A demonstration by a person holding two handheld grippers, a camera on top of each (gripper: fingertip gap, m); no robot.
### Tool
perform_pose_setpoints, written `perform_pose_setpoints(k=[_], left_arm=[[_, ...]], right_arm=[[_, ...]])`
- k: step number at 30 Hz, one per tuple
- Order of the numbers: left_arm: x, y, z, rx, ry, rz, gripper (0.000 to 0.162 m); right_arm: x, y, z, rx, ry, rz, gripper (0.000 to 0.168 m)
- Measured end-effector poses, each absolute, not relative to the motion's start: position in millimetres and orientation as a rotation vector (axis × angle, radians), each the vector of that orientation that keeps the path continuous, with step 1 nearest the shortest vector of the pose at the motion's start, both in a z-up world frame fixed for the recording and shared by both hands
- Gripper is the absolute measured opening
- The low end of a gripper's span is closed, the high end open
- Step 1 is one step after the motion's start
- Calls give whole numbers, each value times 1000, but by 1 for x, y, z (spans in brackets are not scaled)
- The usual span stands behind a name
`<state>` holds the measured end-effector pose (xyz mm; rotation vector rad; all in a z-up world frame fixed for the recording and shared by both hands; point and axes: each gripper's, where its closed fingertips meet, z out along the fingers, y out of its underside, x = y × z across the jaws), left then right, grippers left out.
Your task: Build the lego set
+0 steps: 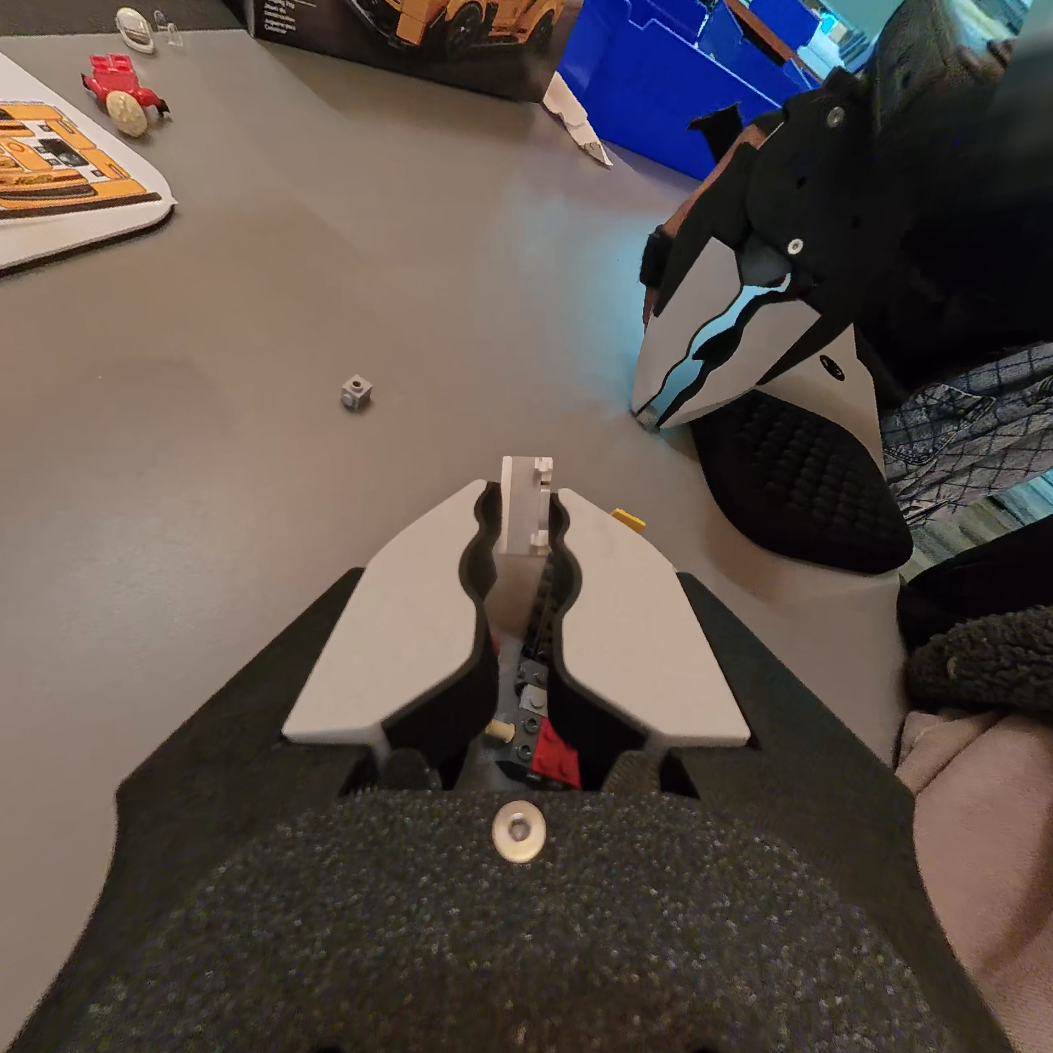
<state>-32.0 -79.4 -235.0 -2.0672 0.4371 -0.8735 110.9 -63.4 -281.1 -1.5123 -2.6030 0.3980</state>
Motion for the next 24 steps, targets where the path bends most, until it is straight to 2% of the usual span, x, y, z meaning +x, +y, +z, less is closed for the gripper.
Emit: perform_pose_setpoints(k=[14, 21, 24], left_arm=[[-32, -80, -238, -2076, 441, -883, 16], [-34, -78, -238, -2077, 431, -871, 16], [-34, -78, -239, -2079, 433, -861, 16]], right_arm=[[103, -51, -272, -1519, -2448, 331, 7], [89, 32, -263, -1282, -1981, -336, 7], [88, 28, -272, -1284, -1966, -325, 7]])
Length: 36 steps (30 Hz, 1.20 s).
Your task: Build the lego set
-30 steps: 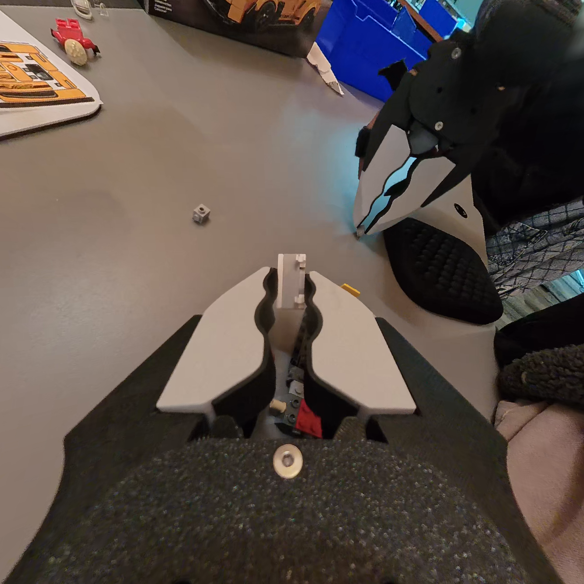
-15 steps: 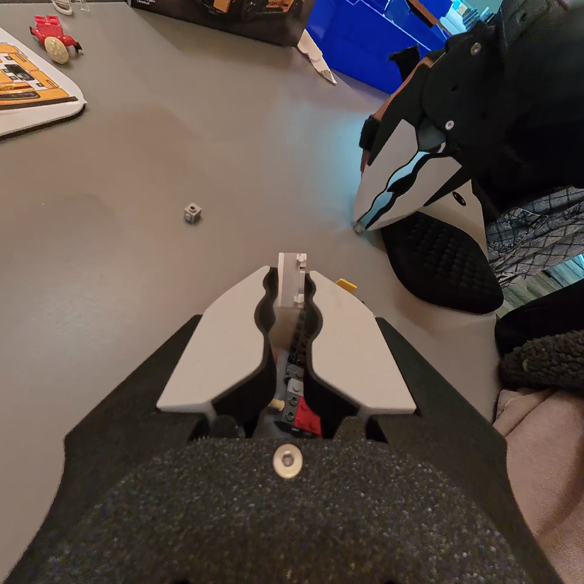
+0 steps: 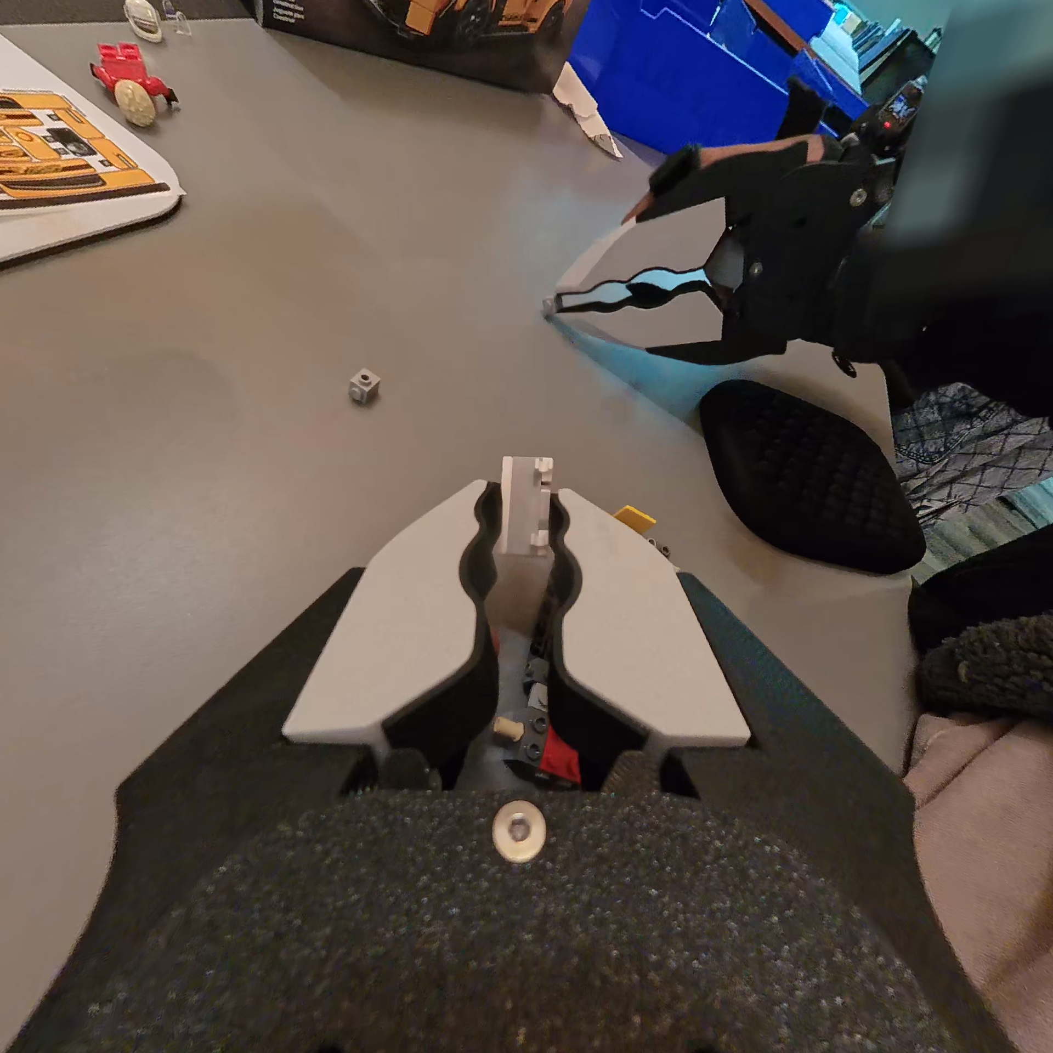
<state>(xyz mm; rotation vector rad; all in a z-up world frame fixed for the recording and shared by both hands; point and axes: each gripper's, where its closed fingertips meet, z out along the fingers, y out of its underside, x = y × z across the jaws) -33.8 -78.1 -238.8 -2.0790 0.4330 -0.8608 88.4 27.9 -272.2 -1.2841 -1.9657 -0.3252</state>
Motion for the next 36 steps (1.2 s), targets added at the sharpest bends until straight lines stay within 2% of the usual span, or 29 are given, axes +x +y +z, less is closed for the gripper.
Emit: perform_pose_setpoints(k=[20, 31, 36], left_arm=[[-31, -80, -242, -2091, 443, -882, 16], [-30, -81, -242, -2095, 450, -894, 16], [-29, -81, -242, -2095, 454, -897, 16]], right_arm=[[95, -8, -267, -1625, -2072, 281, 15], [99, -24, -273, -1638, -2170, 348, 13], [95, -38, -271, -1627, -2226, 418, 25]])
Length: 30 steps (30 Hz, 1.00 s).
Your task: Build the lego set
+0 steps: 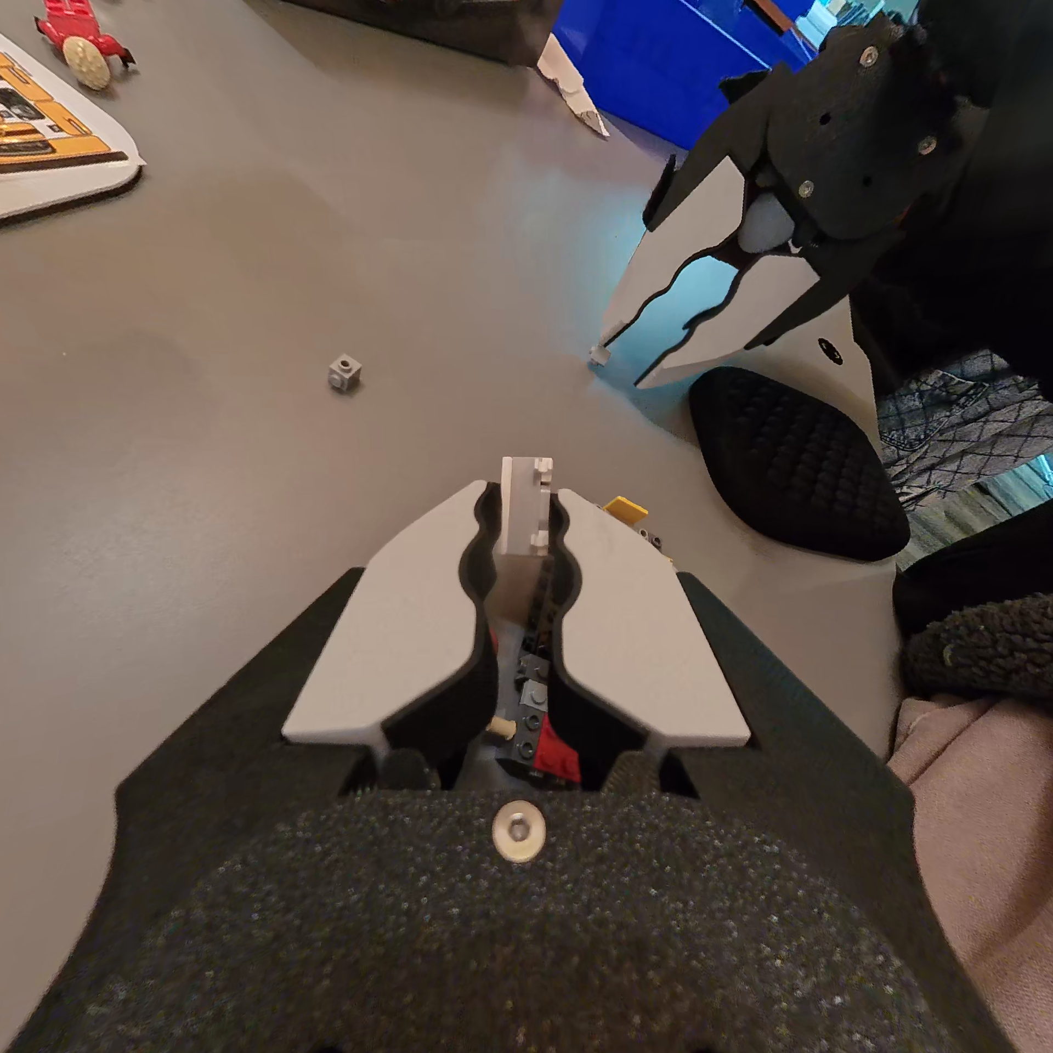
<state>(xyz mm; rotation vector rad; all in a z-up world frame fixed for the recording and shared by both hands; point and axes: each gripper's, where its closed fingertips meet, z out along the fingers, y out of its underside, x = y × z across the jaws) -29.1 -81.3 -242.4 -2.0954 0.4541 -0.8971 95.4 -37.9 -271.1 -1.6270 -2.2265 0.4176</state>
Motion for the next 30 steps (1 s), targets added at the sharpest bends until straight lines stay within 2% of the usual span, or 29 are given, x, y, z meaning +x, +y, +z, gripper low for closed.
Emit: perform_pose_setpoints(k=[2, 5, 13, 21, 30], left_arm=[[-29, -82, -243, -2097, 456, -900, 16], [-28, -82, -243, -2097, 458, -903, 16], [-27, -83, -244, -2102, 465, -913, 16], [-27, -83, -243, -2101, 467, -918, 16], [-33, -79, -239, -2084, 403, -925, 16]], right_arm=[[94, -42, -270, -1611, -2250, 431, 32], [93, -49, -269, -1566, -2300, 431, 34], [113, -58, -275, -1585, -2512, 313, 30], [98, -43, -267, -1658, -2350, 378, 27], [93, -41, -273, -1756, -2099, 560, 15]])
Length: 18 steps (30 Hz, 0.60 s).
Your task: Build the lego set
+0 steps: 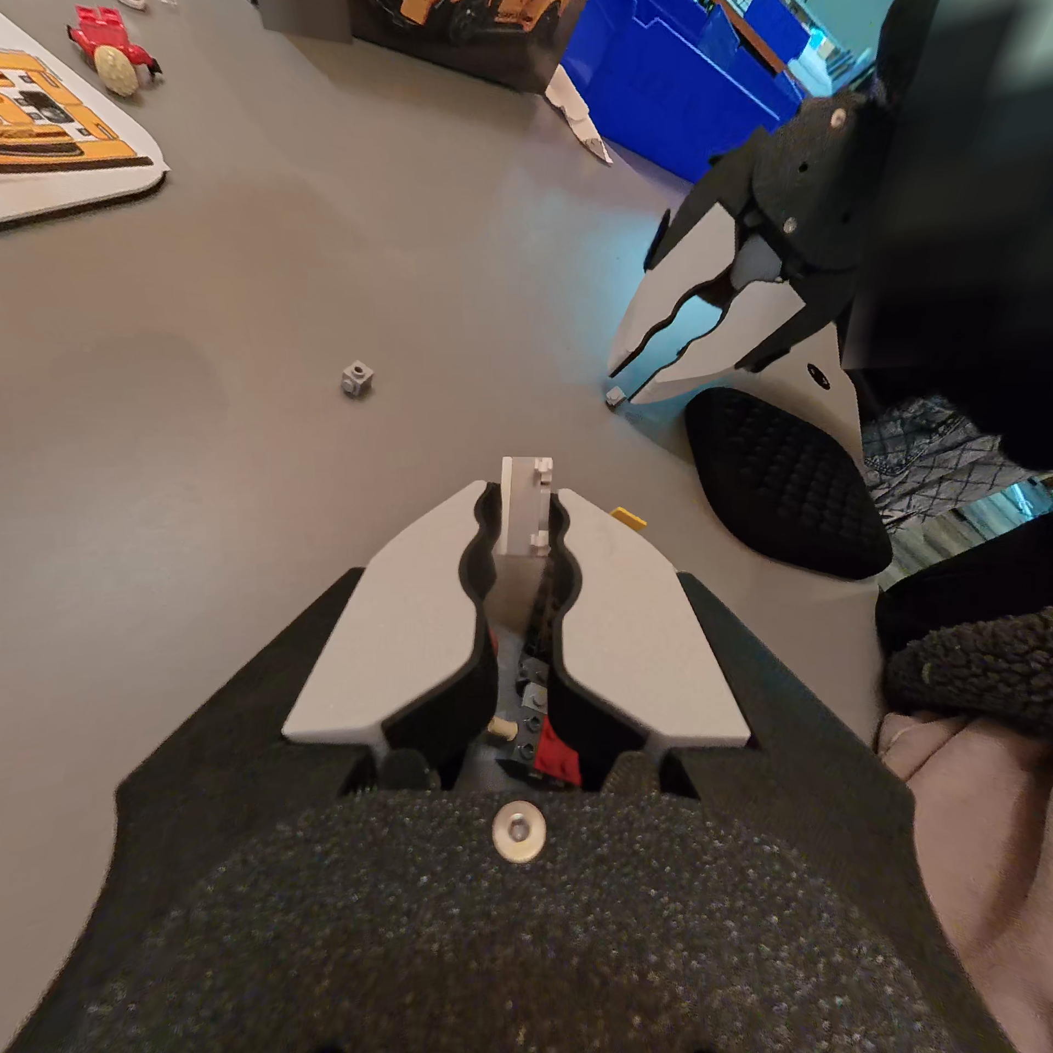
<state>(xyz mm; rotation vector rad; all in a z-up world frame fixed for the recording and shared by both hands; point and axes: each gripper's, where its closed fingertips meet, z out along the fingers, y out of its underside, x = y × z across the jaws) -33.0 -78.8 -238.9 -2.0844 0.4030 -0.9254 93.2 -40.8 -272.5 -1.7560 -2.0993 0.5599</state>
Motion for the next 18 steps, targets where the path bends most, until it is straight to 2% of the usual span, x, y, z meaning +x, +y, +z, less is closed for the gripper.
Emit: perform_pose_setpoints(k=[9, 13, 18], left_arm=[[-34, -78, -240, -2093, 362, -948, 16], [-34, -77, -241, -2095, 358, -950, 16], [-35, -76, -236, -2078, 338, -944, 16]], right_arm=[[90, -42, -277, -1752, -1983, 602, 14], [90, -42, -278, -1738, -1991, 564, 7], [67, -46, -248, -1627, -1870, 570, 7]])
